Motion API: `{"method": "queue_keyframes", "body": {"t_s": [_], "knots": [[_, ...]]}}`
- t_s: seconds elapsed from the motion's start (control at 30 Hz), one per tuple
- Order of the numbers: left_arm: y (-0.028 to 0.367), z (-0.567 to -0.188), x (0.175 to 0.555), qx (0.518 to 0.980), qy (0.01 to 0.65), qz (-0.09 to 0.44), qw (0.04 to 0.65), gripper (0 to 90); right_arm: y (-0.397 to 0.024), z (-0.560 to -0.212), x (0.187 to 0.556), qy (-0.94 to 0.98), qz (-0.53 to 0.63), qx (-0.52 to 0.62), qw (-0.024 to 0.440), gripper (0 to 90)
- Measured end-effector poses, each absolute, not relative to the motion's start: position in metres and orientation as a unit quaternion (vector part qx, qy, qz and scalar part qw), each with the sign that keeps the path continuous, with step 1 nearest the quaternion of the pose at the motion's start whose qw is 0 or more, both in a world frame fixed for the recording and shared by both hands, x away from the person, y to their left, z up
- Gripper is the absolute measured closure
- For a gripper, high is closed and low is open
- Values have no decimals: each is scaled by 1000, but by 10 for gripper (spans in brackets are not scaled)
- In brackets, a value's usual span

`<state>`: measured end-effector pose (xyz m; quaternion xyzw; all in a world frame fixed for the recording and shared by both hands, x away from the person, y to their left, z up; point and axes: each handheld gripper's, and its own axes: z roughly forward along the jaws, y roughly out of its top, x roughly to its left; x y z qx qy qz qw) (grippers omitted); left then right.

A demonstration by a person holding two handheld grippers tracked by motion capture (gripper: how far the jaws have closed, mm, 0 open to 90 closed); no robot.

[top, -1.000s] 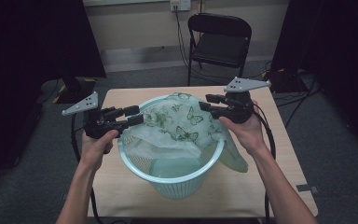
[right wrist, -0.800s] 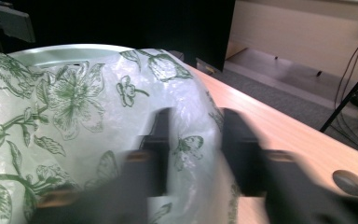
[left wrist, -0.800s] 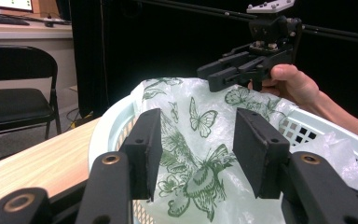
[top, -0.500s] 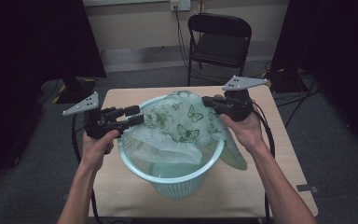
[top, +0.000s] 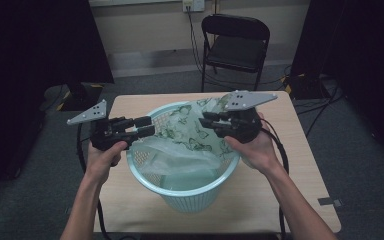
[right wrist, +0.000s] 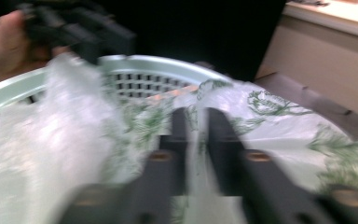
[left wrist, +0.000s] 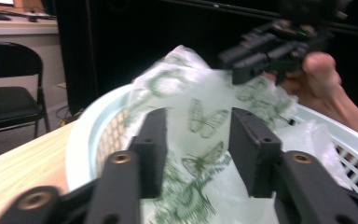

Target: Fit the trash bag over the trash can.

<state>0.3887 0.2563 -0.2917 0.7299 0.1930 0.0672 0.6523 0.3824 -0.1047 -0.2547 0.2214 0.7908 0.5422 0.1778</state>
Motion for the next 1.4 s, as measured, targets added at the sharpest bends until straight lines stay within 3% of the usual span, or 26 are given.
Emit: {"method": "queue_keyframes", "body": {"t_s": [0.2,0.33,0.37,0.4,0.43,0.47,0.53,0.8,0.9,1.03,1.1,1.13,1.2,1.23,1.27,1.3,1.37,1.4], "knots": [[262,-290,389,721,202,72,659,528,-140,-258,384,761,552,280,195,357],[261,-290,391,716,211,70,662,511,-147,-270,383,764,550,289,174,339],[260,-290,392,716,211,68,662,511,-146,-274,382,769,541,291,178,349],[259,-290,392,717,209,69,661,509,-144,-279,381,773,526,293,198,515],[257,-290,392,718,210,68,660,509,-144,-279,381,773,526,293,198,515],[256,-289,392,720,210,68,658,501,-145,-279,381,774,526,285,208,725],[254,-288,393,720,209,69,658,487,-145,-276,381,776,529,272,211,885],[251,-277,400,717,216,79,658,420,-145,-253,399,754,560,270,210,900],[251,-271,405,713,214,83,663,348,-141,-240,401,737,596,257,188,900],[250,-265,420,710,216,76,666,319,-125,-230,393,738,613,225,171,900],[248,-265,424,717,214,72,659,334,-118,-228,387,741,617,210,163,900],[246,-266,425,725,208,75,653,472,-113,-228,381,743,620,200,155,900],[243,-268,425,736,205,76,641,497,-111,-229,379,743,622,195,148,900],[242,-269,424,741,196,75,638,594,-109,-229,377,745,623,188,144,900],[241,-270,424,746,192,76,633,778,-108,-229,372,747,623,182,145,900],[242,-271,422,746,194,80,631,778,-108,-229,372,747,623,182,145,900],[242,-272,421,748,183,74,633,900,-110,-230,368,750,620,178,147,896],[242,-272,419,751,178,77,631,900,-111,-231,367,750,618,183,152,853]]}}
